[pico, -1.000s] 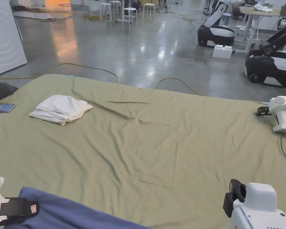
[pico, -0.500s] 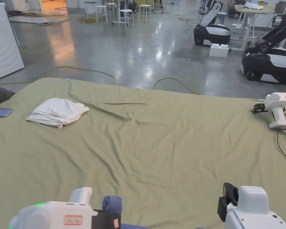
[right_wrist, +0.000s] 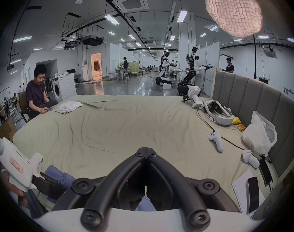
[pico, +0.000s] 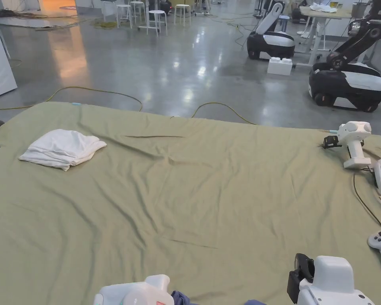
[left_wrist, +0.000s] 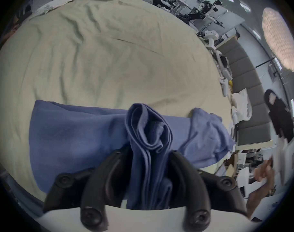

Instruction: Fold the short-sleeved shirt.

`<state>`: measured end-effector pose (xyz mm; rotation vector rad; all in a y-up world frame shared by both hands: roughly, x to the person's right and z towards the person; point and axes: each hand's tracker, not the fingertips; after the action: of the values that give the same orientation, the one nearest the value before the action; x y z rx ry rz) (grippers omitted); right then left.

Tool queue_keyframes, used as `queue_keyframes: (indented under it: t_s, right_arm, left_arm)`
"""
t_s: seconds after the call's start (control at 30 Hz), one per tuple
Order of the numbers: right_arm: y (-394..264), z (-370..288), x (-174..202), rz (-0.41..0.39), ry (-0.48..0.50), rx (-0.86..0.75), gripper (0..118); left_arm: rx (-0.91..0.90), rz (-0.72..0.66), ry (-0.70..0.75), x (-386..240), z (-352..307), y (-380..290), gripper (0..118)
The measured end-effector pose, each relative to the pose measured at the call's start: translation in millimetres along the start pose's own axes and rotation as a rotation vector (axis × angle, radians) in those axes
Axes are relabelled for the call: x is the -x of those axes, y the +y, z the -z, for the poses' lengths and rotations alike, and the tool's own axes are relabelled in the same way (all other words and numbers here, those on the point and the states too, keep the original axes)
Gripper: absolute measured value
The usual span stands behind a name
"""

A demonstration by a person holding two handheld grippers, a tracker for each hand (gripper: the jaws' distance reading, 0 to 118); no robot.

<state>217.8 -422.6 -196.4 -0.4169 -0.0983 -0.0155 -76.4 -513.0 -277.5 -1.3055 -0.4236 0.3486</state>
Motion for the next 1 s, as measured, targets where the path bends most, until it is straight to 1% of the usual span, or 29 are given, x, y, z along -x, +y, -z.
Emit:
queue_keyframes:
  t_s: [0.03,0.07,0.2,0.23,0.27,0.3,0.33,0.4,0.43,0.53,0.63,0.67,0.73,0.83,0.9,1.0]
  right_arm:
    - [-0.4,0.1,-0.2,-0.001,-0.001,0.002,0]
    - [-0.6,0.2,-0.3,-0.004,-0.003,0.004,0]
    - [-0.6,0.0,-0.5,-0.003,-0.001,0.008,0]
    - [-0.5,-0.4,-0.3,-0.002,0.001,0.008,0]
    - [-0.4,-0.5,-0.2,-0.002,0.001,0.009,0]
    - [-0.4,-0.4,0.1,-0.002,0.002,0.010,0]
    - [-0.7,-0.2,0.2,-0.001,0.004,0.012,0]
    - [-1.5,0.1,0.4,0.000,0.006,0.015,0]
    - [-1.9,0.3,0.8,-0.001,0.006,0.017,0]
    - [-3.8,0.4,0.6,0.000,0.007,0.023,0]
    - [-5.4,-0.2,0.5,0.000,0.005,0.031,0]
    - [-6.0,-0.4,0.3,0.000,0.004,0.032,0]
    - [-7.5,-0.4,-0.2,-0.001,0.002,0.039,0]
    - [-9.2,-0.1,-1.1,-0.002,-0.003,0.046,0]
    - [-9.4,0.2,-2.0,0.000,-0.002,0.051,0]
    - [-7.6,0.0,-2.3,0.006,-0.004,0.048,0]
  left_arm:
    - [-0.005,-0.002,-0.017,-0.3,-5.5,0.4,48]
    - [-0.012,0.004,-0.014,-0.5,-12.8,0.4,51]
    - [-0.074,-0.012,-0.117,-0.9,-50.8,2.3,49]
    - [-0.102,-0.028,-0.155,2.4,-59.4,3.5,47]
    - [-0.120,-0.033,-0.174,5.0,-64.9,4.9,42]
    - [-0.127,-0.023,-0.169,7.9,-69.0,6.3,30]
    - [-0.137,-0.012,-0.148,10.6,-68.8,8.3,24]
    - [-0.134,0.013,-0.068,16.6,-59.1,13.0,20]
    - [-0.104,0.030,-0.034,19.0,-51.4,13.3,17]
    - [-0.025,0.067,0.000,19.4,-20.3,10.2,16]
    - [0.031,0.100,-0.017,15.2,6.5,5.0,16]
    - [0.043,0.104,-0.038,1.3,2.8,-1.9,16]
    - [0.042,0.116,-0.059,-5.4,14.9,-6.4,16]
    - [0.011,0.191,-0.049,-16.8,27.4,-12.7,16]
    - [-0.006,0.230,0.003,-20.0,33.8,-17.1,16]
    - [-0.013,0.204,-0.030,-14.1,31.1,-19.0,16]
